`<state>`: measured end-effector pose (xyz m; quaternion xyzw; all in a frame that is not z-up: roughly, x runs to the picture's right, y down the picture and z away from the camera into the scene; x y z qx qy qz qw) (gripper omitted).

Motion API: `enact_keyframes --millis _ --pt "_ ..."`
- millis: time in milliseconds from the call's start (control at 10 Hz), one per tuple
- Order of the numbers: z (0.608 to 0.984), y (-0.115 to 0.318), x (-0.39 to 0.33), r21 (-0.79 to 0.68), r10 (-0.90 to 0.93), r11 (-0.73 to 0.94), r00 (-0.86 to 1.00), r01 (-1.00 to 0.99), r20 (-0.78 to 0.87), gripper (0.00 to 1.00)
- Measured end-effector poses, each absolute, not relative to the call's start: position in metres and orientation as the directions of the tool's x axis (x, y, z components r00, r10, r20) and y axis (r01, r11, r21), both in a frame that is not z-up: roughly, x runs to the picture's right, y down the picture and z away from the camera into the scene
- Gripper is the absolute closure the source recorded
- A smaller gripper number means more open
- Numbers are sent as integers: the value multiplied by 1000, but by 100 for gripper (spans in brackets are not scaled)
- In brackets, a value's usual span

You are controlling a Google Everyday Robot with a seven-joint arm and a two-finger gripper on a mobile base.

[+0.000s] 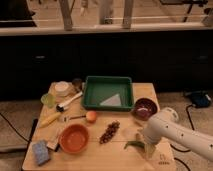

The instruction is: Place pepper in red bowl

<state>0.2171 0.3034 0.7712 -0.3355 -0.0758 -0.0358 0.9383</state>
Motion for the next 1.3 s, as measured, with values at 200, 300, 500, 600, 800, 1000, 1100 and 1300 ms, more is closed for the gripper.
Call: enact_keyframes --millis 200,300,500,600,800,1000,1100,1300 --pt "772 303 218 -623 -16 773 986 119 168 20" --pt "773 303 218 -623 -16 773 986 119 169 23" --pt "773 304 219 -623 -15 773 985 119 170 28" --pt "773 303 218 -623 -17 773 985 122 172 28" --pt "774 303 219 -622 -16 773 985 122 174 30" --pt "774 306 223 -626 -9 771 985 117 172 48" --pt "773 307 226 -628 -4 770 986 111 169 58" --pt "774 308 226 -629 -3 769 985 112 172 79"
